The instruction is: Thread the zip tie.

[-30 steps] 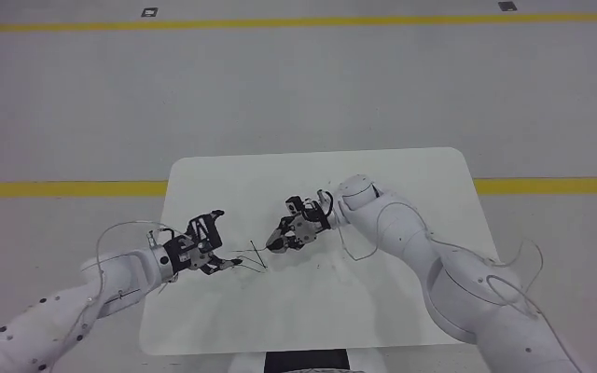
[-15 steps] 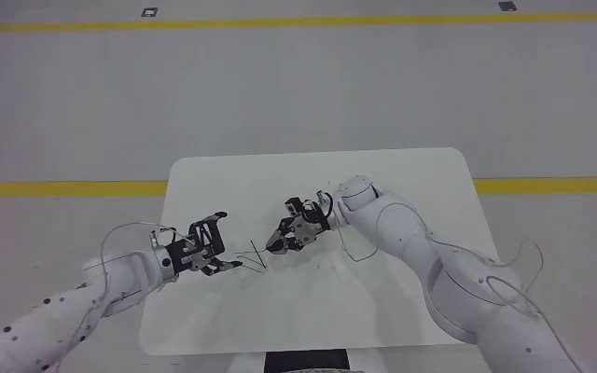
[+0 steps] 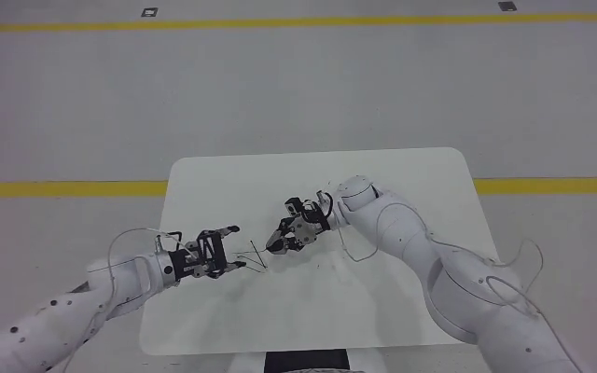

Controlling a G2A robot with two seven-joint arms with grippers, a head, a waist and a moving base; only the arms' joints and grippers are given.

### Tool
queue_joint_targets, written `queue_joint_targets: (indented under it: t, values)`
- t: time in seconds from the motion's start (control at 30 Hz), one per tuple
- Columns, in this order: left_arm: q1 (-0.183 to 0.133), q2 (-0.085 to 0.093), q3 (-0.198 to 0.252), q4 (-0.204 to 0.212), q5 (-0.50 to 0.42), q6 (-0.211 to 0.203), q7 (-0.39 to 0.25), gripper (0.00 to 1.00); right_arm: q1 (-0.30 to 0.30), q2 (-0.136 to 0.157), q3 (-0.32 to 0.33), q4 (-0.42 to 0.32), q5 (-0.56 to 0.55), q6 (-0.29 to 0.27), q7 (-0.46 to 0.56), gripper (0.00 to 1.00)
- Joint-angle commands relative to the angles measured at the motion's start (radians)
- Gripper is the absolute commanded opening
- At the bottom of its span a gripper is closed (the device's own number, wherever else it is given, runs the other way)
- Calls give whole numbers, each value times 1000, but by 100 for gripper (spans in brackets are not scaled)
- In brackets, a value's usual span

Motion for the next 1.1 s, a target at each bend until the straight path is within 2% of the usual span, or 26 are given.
queue_joint_targets:
  t: [0.0, 0.2, 0.27, 1.07]
  values:
    - [-9, 2, 10, 2, 1, 0, 2, 45, 0, 0, 0, 0, 0, 0, 0, 0]
    - [-37, 6, 41, 8, -1, 0, 8, 46, 0, 0, 0, 0, 0, 0, 0, 0]
    - [-45, 7, 51, 11, -5, 0, 11, 49, 0, 0, 0, 0, 0, 0, 0, 0]
    - [-162, 19, 186, 25, -21, 0, 62, 36, 0, 0, 0, 0, 0, 0, 0, 0]
